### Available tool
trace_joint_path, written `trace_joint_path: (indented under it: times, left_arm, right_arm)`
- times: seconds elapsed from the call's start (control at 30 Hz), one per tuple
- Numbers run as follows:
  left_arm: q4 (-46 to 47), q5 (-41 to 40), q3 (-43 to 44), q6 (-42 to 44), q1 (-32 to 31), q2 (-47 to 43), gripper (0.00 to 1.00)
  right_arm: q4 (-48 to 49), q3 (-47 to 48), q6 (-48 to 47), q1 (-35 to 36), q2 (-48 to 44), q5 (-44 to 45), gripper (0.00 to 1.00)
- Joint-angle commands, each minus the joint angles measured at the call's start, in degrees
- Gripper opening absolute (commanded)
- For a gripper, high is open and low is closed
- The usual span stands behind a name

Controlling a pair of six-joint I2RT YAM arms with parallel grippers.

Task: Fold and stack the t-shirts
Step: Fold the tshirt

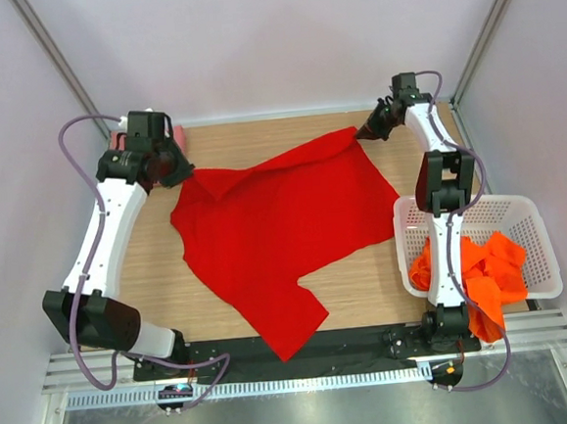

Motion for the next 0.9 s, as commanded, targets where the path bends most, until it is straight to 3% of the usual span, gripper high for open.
trace_joint_path:
  times: [0.0, 0.53, 0.87]
  left_arm:
    - [-1.98, -2.2, -0.28, -0.76, 0.11, -2.38, 0.0]
    - [-1.9, 0.34, -11.17, -2.25, 0.11, -6.42, 0.0]
    - [-4.01, -1.68, -9.15, -0.67, 0.11, -5.89, 0.0]
  right_arm:
    - [-1.6, 0.58, -2.89, -0.68, -5.73, 0.78, 0.02]
    - [-2.91, -2.06, -4.56, -0.85, -6.43, 2.1, 0.01]
    - [-3.61, -6.45, -6.32, -0.68, -8.89, 3.41, 0.02]
